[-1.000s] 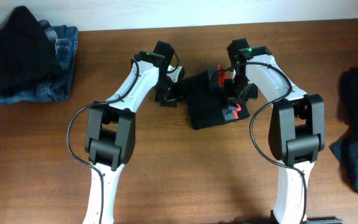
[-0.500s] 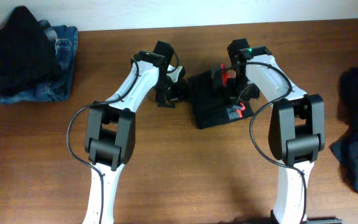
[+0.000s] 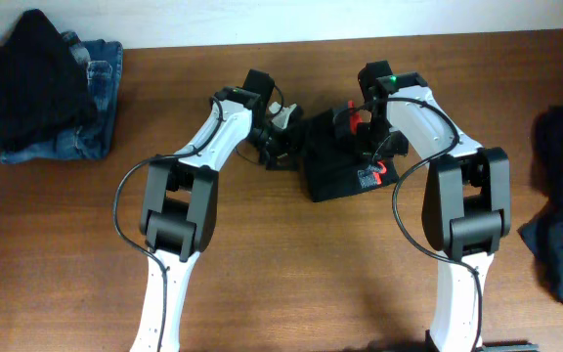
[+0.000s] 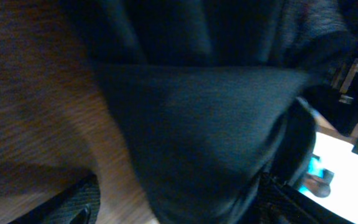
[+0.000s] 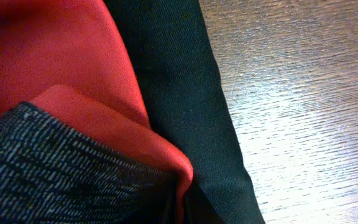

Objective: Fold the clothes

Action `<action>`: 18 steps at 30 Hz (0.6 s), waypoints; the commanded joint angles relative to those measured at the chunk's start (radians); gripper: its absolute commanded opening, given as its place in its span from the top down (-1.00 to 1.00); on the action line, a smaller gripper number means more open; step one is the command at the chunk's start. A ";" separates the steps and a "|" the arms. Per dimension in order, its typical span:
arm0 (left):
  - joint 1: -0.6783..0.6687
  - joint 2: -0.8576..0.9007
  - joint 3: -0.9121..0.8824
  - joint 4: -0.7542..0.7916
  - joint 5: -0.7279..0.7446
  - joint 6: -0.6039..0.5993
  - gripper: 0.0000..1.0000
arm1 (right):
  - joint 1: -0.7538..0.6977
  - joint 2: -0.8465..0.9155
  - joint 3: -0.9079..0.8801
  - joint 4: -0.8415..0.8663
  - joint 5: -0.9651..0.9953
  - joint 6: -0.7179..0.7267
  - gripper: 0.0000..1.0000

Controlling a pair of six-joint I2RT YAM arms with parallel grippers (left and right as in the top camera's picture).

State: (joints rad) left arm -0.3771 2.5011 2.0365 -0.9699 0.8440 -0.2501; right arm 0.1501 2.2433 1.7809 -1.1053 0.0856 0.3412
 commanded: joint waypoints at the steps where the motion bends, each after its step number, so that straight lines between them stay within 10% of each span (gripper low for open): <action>1: 0.004 0.076 -0.008 0.005 0.079 0.008 -0.62 | -0.013 0.024 -0.008 0.005 0.012 0.016 0.82; 18: -0.035 0.220 -0.008 0.133 0.278 0.008 -0.51 | -0.013 0.024 -0.008 0.006 0.012 0.016 0.81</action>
State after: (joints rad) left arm -0.3756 2.6255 2.0544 -0.8536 1.2110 -0.2508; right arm 0.1497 2.2436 1.7809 -1.1038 0.0856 0.3408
